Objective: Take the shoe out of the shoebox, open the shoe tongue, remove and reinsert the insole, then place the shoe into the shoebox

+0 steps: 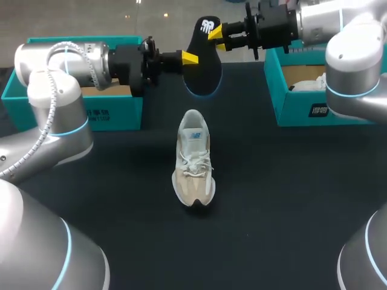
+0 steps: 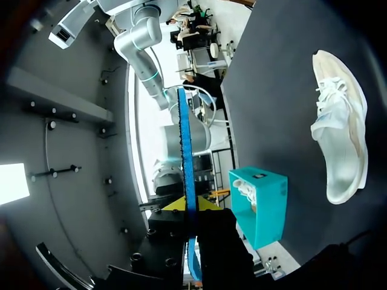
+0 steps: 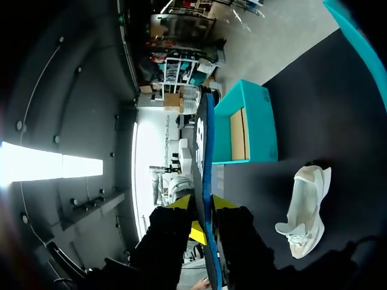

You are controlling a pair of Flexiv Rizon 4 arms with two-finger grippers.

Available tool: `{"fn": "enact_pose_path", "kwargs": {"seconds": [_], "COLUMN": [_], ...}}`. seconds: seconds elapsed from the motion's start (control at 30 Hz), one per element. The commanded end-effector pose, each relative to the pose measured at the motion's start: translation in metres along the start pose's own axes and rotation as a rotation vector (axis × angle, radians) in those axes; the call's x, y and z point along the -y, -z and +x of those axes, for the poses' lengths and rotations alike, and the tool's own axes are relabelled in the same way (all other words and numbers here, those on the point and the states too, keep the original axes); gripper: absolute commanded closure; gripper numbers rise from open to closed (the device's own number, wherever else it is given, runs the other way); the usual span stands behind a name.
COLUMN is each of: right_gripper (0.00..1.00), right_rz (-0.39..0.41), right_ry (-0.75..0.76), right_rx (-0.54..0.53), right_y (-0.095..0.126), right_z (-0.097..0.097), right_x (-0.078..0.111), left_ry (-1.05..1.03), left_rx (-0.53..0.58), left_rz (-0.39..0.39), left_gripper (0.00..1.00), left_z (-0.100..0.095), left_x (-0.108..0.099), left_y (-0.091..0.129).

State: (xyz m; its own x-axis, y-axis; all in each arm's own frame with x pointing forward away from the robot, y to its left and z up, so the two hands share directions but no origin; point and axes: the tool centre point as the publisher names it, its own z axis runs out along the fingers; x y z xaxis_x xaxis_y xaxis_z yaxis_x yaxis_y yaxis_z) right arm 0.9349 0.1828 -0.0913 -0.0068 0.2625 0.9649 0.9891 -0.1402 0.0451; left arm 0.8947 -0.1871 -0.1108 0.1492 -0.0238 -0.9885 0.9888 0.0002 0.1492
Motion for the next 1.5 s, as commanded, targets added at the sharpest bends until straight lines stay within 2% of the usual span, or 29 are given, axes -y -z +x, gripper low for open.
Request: {"fn": "enact_pose_path", "kwargs": {"seconds": [0.03, 0.33, 0.5, 0.97, 1.03, 1.23, 1.5], "right_gripper": [0.00, 0.00, 0.00, 0.00, 0.00, 0.00, 0.00], "right_rz": [-0.038, -0.043, -0.034, -0.034, 0.014, 0.022, -0.020], "right_ry": [0.022, 0.100, 0.126, 0.126, 0.121, 0.094, 0.082], "right_rx": [-0.033, -0.087, -0.062, -0.062, -0.059, -0.033, -0.023], "right_y": [0.010, 0.053, 0.077, 0.077, 0.075, 0.103, 0.132], "right_z": [-0.002, -0.012, -0.013, -0.013, -0.021, -0.042, -0.052], "right_x": [0.011, 0.031, 0.040, 0.040, 0.044, 0.050, 0.048], "left_ry": [-0.004, 0.000, 0.005, 0.015, 0.019, 0.014, 0.019], "left_rx": [0.000, -0.002, 0.004, -0.002, 0.003, -0.001, -0.003], "left_rz": [-0.006, -0.021, -0.026, -0.042, -0.046, -0.064, -0.076], "left_gripper": [1.00, 1.00, 1.00, 1.00, 1.00, 1.00, 1.00], "left_z": [0.000, 0.001, 0.000, -0.001, -0.002, -0.003, -0.003], "left_x": [0.000, 0.002, 0.004, 0.011, 0.011, 0.012, 0.014], "left_y": [-0.001, 0.005, 0.008, 0.010, 0.012, 0.015, 0.020]}}
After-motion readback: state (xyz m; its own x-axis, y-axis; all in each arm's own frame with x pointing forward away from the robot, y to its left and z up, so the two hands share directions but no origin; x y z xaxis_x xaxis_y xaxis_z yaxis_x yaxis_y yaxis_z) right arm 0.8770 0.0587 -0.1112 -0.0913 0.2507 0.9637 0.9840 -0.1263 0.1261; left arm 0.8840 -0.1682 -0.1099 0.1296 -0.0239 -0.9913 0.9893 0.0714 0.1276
